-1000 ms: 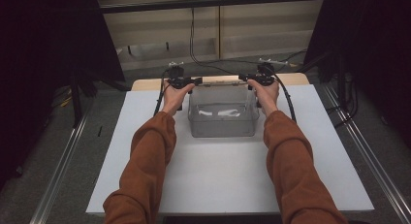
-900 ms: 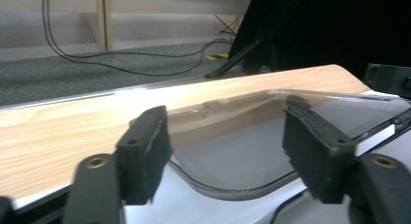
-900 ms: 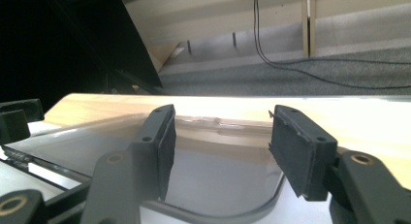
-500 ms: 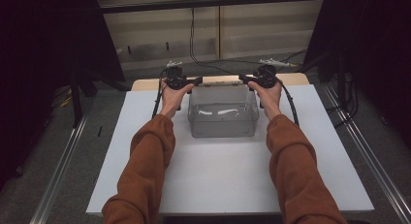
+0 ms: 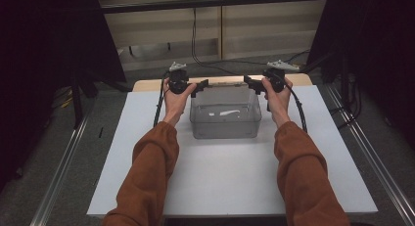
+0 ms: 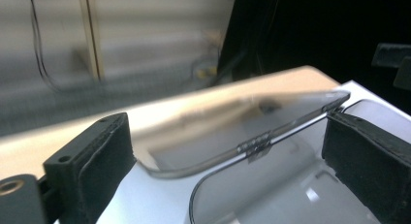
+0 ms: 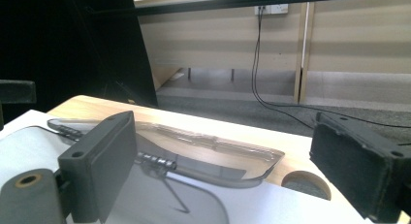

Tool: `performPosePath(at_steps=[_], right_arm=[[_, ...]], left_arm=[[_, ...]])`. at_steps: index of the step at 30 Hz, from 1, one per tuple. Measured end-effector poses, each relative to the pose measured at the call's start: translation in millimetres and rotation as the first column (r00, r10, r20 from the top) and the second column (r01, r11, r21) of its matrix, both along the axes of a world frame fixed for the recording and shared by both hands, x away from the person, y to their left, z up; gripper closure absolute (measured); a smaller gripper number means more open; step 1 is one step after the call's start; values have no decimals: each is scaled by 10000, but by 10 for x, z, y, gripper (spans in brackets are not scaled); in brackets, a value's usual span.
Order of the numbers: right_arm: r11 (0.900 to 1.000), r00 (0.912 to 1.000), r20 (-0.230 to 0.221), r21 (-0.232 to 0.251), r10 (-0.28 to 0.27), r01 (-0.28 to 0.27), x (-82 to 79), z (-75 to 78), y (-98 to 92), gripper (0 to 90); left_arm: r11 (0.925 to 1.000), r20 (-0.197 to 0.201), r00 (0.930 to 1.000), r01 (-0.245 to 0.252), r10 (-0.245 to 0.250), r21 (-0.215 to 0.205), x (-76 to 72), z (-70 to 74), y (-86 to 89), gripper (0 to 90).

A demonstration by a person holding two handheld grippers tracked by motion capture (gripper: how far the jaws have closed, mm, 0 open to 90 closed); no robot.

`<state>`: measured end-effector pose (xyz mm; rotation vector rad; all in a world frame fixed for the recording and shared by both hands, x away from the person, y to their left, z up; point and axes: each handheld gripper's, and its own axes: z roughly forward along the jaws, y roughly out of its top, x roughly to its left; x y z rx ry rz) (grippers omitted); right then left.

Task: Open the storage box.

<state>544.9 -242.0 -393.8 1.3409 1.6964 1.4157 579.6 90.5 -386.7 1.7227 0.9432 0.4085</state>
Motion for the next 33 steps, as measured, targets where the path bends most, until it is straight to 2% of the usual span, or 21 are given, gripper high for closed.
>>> performPosePath(at_steps=[1,3,7,9,11,12,14,20,22,25,31,33], right_arm=[[10000,10000,91,-12,12,-12,-32,7,-4,93],[9998,9998,197,-191,-10,14,-68,12,-7,94],[9982,9987,495,-586,-70,99,-153,14,-8,93],[9980,9985,540,-618,-64,98,-191,8,-6,93],[9973,9978,657,-727,-32,80,-230,3,0,82],[9975,9973,731,-698,-55,106,-248,0,3,72],[9980,9973,741,-625,-17,63,-290,-6,14,55],[9957,9948,1015,-924,1,94,-458,4,58,12],[9951,9941,1088,-989,53,55,-520,12,64,9],[9939,9919,1267,-1102,86,54,-609,7,70,4],[9951,9887,1497,-987,72,77,-772,4,53,4],[9953,9873,1588,-952,-39,193,-830,-1,36,4]], left_arm=[[10000,184,9998,-42,43,-70,-25,-3,12,50],[9995,389,9991,203,-194,-229,-69,-15,45,33],[9993,708,9975,102,-77,-352,-150,-18,111,35],[9997,894,9960,26,-4,-247,-193,-12,127,38],[9996,1311,9912,-214,189,177,-243,-14,136,38],[9992,1419,9895,-325,291,223,-267,-20,141,38],[9998,1318,9911,-181,181,-14,-307,-26,165,38],[9987,1595,9863,-360,415,-372,-455,-26,254,39],[9985,1657,9851,-396,454,-384,-497,-44,312,38],[9987,1819,9820,-491,501,-99,-552,-79,378,38],[9987,1925,9802,-405,460,-324,-686,-109,473,38],[9991,2035,9783,-338,379,-237,-739,-99,499,38]])
